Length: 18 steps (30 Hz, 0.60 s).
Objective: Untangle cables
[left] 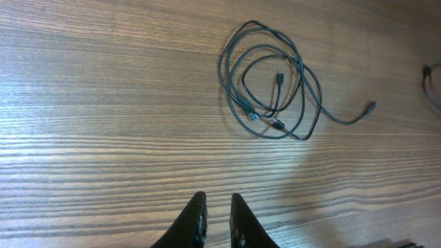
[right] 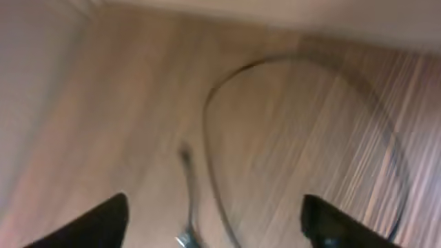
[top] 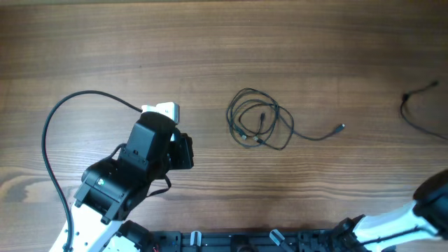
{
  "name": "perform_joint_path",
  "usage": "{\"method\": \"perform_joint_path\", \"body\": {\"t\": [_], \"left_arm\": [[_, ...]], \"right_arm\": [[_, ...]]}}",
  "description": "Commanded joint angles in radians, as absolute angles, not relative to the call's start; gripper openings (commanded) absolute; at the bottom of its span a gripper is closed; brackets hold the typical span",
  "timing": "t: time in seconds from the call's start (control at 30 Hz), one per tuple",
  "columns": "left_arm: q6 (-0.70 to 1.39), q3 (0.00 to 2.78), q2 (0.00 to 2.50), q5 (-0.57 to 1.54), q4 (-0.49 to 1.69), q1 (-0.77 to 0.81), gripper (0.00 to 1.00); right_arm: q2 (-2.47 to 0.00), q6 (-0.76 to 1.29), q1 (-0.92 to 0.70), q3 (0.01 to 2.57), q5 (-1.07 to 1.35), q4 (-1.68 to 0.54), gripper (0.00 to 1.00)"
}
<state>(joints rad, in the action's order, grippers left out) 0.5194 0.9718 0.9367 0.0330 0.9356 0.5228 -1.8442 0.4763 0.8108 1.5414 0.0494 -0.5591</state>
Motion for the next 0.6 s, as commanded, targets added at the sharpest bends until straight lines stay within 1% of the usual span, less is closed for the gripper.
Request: {"method": "perform_joint_path", "body": {"t": [0.0, 0.07, 0.17, 0.23, 0.33, 0.37, 0.4, 0.43, 0.47, 0.5, 0.57], "left_arm": [[0.502, 0.981, 0.938, 0.049, 0.933, 0.526, 0.13], [0.501, 0.981, 0.938, 0.049, 0.933, 0.526, 0.13], [0.502, 0.981, 0.939, 0.049, 0.933, 0.526, 0.13], [0.501, 0.981, 0.939, 0.049, 0.933, 0.526, 0.13], [0.501, 0.981, 0.939, 0.048, 0.933, 0.526, 0.13], [0.501, 0.981, 0.939, 0.049, 0.933, 0.526, 0.13], [0.501, 0.981, 0.939, 0.048, 0.933, 0.526, 0.13], [0.501, 0.981, 0.939, 0.048, 0.932, 0.526, 0.13], [0.501, 0.981, 0.939, 0.048, 0.933, 0.526, 0.13], [0.501, 0.981, 0.939, 0.048, 0.933, 0.526, 0.13], [0.501, 0.981, 0.939, 0.048, 0.933, 0.526, 0.13]], "right_arm": [[-1.883, 0.464, 0.812, 1.543, 0.151, -0.592, 0.88], [-1.877, 0.463, 0.812, 1.543, 0.227, -0.619, 0.81], [-1.874, 0.463, 0.812, 1.543, 0.325, -0.656, 0.82], [-1.874, 0.453, 0.812, 1.543, 0.409, -0.687, 0.87], [-1.874, 0.367, 0.801, 1.542, 0.537, -0.760, 0.87], [-1.874, 0.345, 0.795, 1.542, 0.543, -0.780, 0.87], [-1.874, 0.315, 0.782, 1.540, 0.536, -0.807, 0.85], [-1.874, 0.293, 0.771, 1.536, 0.522, -0.825, 0.79], [-1.874, 0.278, 0.760, 1.530, 0.502, -0.839, 0.57], [-1.874, 0.270, 0.747, 1.520, 0.477, -0.852, 0.41], [-1.874, 0.270, 0.725, 1.496, 0.439, -0.856, 0.04]]}}
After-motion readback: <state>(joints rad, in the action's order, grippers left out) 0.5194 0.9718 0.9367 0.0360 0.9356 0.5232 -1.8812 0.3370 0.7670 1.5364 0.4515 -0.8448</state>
